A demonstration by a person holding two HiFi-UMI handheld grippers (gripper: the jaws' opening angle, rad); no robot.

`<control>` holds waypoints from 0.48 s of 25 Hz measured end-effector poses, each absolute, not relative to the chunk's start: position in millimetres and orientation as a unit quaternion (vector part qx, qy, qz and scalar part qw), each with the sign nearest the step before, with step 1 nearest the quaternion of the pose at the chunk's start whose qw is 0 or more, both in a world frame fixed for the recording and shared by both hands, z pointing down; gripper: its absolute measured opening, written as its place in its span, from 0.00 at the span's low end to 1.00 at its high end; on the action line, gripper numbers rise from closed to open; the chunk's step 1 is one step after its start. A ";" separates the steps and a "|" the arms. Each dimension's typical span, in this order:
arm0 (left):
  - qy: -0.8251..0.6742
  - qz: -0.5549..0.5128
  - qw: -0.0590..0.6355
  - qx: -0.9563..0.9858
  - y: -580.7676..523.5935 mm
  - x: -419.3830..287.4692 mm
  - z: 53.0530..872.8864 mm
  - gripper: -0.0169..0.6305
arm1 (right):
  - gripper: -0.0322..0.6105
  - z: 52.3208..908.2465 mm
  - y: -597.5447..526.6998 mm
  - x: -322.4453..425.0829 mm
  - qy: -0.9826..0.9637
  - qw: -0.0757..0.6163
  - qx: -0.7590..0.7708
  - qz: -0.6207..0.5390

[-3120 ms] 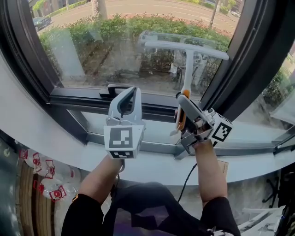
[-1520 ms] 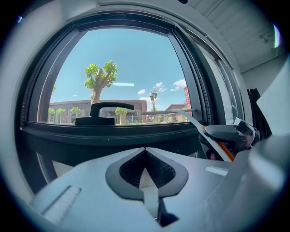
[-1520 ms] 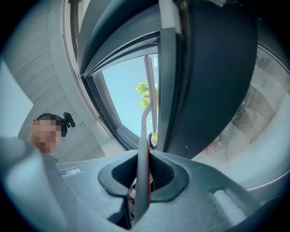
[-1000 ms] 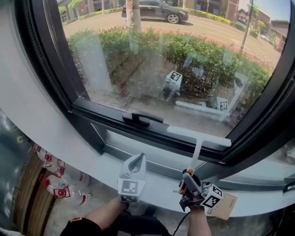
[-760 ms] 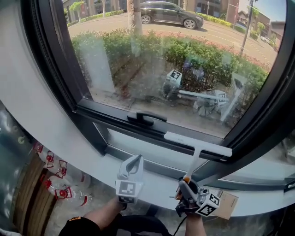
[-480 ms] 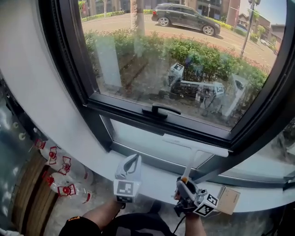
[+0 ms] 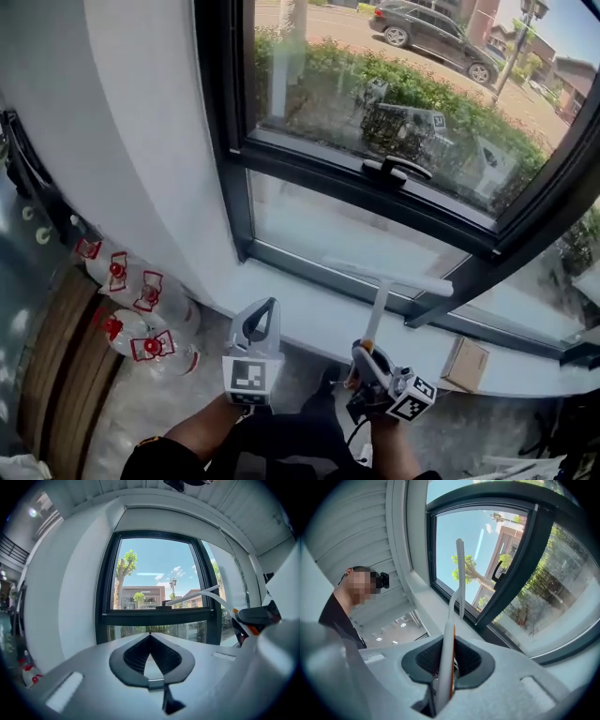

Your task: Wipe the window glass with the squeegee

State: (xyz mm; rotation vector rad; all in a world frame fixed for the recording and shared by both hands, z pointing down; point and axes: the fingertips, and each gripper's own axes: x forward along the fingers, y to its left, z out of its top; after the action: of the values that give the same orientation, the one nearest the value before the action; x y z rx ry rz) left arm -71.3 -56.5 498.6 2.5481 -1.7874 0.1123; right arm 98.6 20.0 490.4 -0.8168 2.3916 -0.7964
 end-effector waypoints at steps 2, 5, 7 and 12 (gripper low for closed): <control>-0.568 0.035 0.023 0.822 -38.4 -83.7 502.4 0.05 | 0.12 489.9 36.4 82.0 0.870 0.242 -0.309 -0.297; -0.560 0.023 0.022 0.828 -14.0 -93.1 493.9 0.05 | 0.12 488.3 58.4 69.3 0.863 0.233 -0.329 -0.303; -0.552 0.015 0.018 0.833 1.1 -91.7 483.7 0.05 | 0.12 490.2 70.1 69.2 0.857 0.226 -0.346 -0.308; -0.541 0.016 0.055 0.839 40.0 -84.2 507.4 0.05 | 0.12 498.4 97.7 79.7 0.843 0.207 -0.380 -0.319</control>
State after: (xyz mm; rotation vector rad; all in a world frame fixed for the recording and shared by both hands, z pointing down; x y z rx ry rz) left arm -84.2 40.0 507.4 2.5482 -1.6414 0.0489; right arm 79.7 97.7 498.4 -1.0593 2.3477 -0.8884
